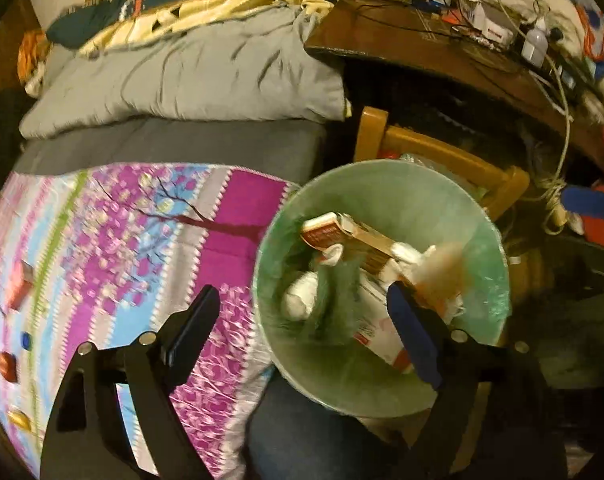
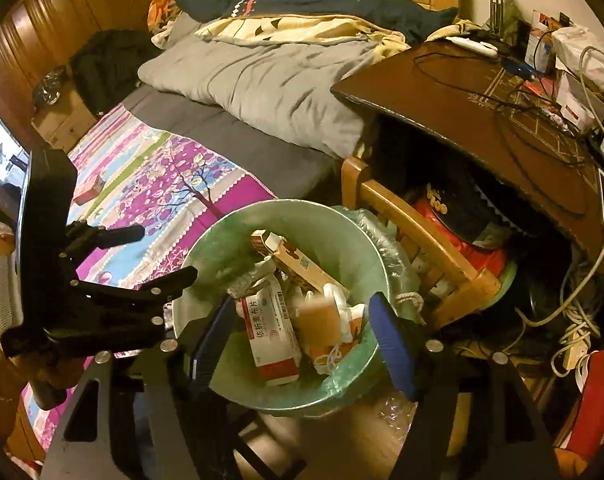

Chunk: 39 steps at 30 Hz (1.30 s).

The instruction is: Collect trash

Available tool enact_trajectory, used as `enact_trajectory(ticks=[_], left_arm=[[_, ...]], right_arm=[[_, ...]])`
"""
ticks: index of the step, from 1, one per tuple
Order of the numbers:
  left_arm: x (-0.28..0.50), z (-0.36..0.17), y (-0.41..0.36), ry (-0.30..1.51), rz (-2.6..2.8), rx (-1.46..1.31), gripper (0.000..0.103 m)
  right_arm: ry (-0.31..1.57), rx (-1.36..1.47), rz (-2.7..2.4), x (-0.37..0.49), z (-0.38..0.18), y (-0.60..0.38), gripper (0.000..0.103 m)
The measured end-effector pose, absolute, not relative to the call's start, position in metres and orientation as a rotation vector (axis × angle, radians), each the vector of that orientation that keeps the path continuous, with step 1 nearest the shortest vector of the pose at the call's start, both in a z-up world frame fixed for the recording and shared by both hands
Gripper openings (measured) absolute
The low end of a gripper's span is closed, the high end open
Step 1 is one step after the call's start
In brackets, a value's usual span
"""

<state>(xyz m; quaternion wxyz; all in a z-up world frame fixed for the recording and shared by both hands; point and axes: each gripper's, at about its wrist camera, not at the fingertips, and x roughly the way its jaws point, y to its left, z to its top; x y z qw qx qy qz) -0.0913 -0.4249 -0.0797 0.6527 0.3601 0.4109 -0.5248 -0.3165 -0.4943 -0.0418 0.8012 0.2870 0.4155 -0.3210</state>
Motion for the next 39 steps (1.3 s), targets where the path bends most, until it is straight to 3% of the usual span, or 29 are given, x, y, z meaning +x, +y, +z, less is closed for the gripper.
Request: enact_trajectory(ticks=[9,13,16,18,21,39], left_arm=[[-0.097,-0.070,-0.410,0.849,-1.195,0.773,0.082],[-0.112,-0.066,-0.390,0.767,-1.233,0.756,0.083],[-0.120,-0.062,-0.372,0.731,-1.252,0.706,0.084],[-0.127,-0.055,-0.359,0.691,-1.272,0.659,0.093],[-0.133,-0.049,-0.350,0.691,-1.309,0.609,0.097],[-0.170,-0.028,-0.305,0.591,-1.262,0.478,0.097]], right_arm=[[0.854,0.614,-0.716,-0.330,-0.042,-0.488,0.073],[0.799,0.482,-0.801,-0.340,-0.035,-0.464,0.083],[0.705,0.299,-0.928,-0.353,-0.024,-0.436,0.099],[0.617,0.185,-1.002,-0.366,-0.012,-0.415,0.099],[0.575,0.172,-1.058,-0.382,-0.003,-0.399,0.099],[0.555,0.215,-1.016,-0.429,-0.014,-0.346,0.099]])
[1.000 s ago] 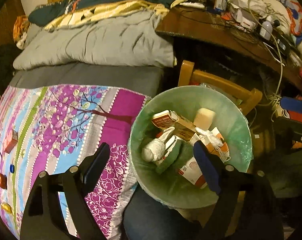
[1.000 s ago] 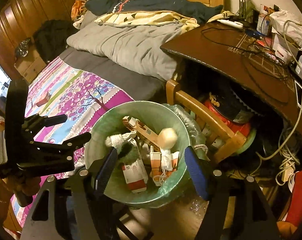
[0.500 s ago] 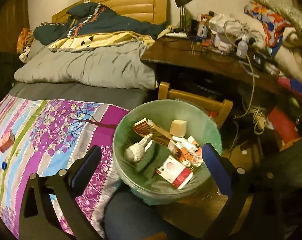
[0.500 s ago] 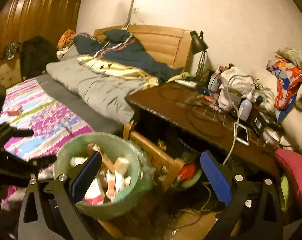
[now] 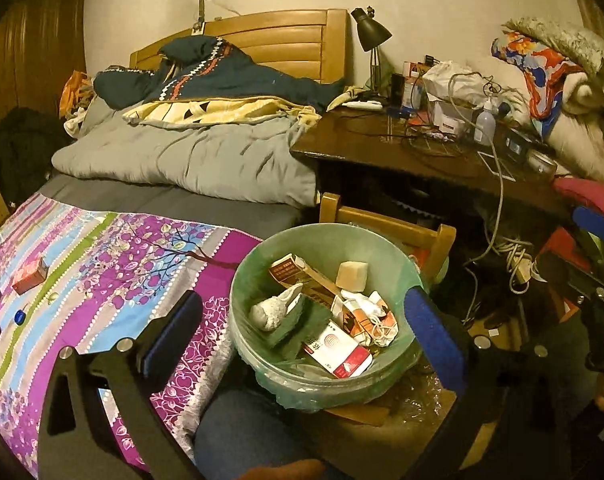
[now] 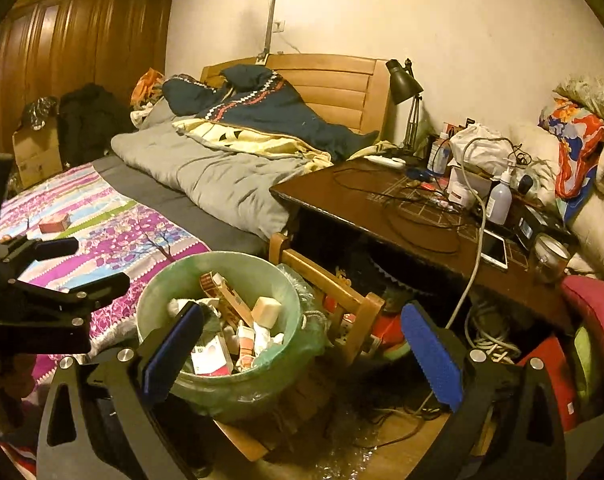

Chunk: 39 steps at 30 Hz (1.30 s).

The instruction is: Collect trash

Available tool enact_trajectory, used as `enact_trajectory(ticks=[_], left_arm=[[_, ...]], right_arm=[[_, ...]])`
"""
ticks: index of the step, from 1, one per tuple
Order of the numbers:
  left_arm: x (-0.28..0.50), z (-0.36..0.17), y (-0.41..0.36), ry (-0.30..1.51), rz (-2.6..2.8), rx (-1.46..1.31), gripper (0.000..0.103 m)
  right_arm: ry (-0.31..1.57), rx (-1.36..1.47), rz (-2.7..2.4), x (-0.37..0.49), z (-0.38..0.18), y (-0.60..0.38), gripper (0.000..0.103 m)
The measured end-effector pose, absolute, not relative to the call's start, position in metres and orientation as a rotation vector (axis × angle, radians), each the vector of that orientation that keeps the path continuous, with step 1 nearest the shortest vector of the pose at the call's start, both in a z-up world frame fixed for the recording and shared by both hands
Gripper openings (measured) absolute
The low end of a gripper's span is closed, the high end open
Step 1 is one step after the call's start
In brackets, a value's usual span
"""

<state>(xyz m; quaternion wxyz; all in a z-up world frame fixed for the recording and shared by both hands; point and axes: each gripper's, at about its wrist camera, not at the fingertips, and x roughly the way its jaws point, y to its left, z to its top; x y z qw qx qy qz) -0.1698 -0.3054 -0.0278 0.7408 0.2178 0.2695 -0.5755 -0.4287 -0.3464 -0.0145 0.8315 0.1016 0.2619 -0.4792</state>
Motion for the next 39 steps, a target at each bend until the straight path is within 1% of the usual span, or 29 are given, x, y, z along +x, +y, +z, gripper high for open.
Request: enact_trajectory(ticks=[14,18,28,31,35,39], left_arm=[[-0.170,-0.036,-0.307,0.658,-1.269,0.511,0.097],[-0.168,-0.040,-0.310,0.699,-1.282,0.516,0.097],[-0.167,-0.043,-0.312,0.732,-1.284,0.517,0.097],[-0.168,-0.039,-0.305,0.673,-1.268,0.479,0.097],[-0.174,-0.035,-0.306,0.604,-1.237,0.523,0.097],[-0.165,-0.040,-0.313,0.697,-1.213,0.538,0.097]], right_arm=[[0.578,0.318,-1.015,-0.432,-0.027,-0.362,0.099],[0.591,0.318,-1.029,-0.430,-0.030,-0.363,0.099],[0.628,0.331,-1.003,-0.422,-0.039,-0.364,0.099],[0.627,0.348,-1.003,-0.424,-0.041,-0.366,0.099],[0.626,0.374,-1.007,-0.427,-0.044,-0.370,0.099],[0.618,0.392,-1.008,-0.429,-0.045,-0.373,0.099]])
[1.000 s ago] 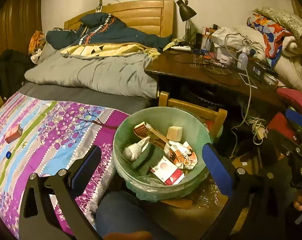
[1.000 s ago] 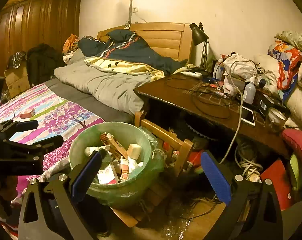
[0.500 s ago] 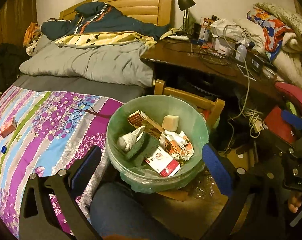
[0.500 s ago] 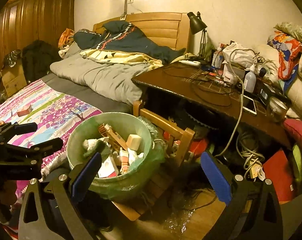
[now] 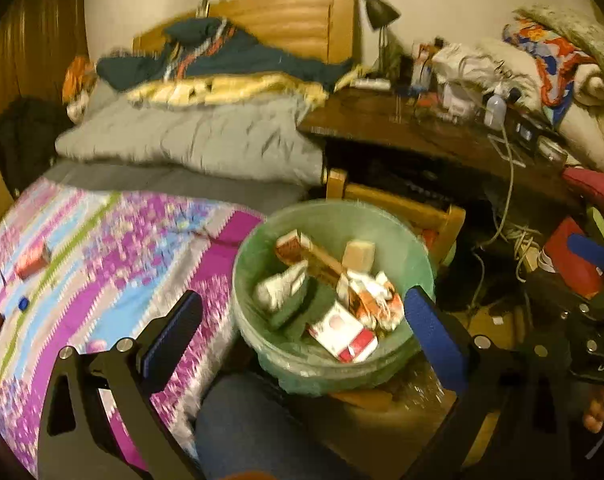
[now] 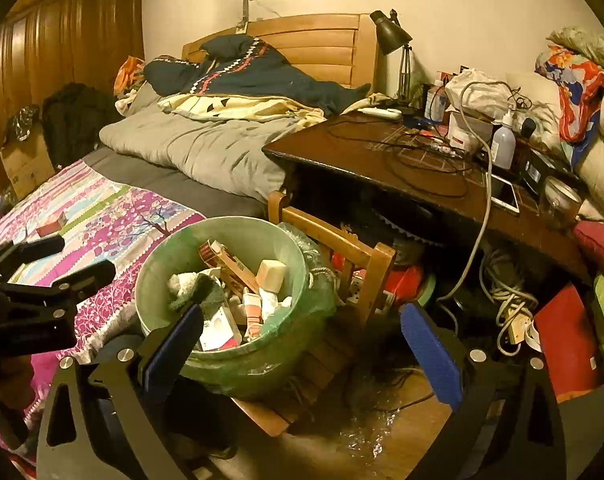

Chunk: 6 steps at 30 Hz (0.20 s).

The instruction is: Collect trash

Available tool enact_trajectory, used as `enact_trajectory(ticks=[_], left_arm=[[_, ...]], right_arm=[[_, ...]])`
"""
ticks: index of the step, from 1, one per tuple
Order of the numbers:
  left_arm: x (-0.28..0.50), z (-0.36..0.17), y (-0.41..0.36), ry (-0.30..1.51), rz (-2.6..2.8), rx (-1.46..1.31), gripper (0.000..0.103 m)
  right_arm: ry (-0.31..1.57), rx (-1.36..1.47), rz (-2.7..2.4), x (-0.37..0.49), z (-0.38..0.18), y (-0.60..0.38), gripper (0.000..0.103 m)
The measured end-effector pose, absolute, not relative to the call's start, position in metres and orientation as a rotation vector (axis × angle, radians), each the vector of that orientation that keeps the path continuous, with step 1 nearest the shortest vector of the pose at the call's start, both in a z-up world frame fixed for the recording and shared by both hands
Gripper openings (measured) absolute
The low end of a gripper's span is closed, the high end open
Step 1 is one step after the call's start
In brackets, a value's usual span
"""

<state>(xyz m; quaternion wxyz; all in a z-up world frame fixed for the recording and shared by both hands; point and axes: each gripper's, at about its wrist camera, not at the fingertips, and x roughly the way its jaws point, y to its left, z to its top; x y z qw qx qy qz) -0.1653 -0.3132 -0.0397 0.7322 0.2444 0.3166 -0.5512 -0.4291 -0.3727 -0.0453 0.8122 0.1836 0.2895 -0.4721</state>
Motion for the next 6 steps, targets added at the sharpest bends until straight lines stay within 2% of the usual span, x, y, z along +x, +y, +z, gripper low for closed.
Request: enact_trajectory(ticks=[6], left_arm=[[-0.1631,-0.0434,-0.3124,0.723,-1.184,0.551,0.097]], right_arm=[[0.639,0.383,-1.003,-0.4267,-0.0468,-0.3727,0.099]])
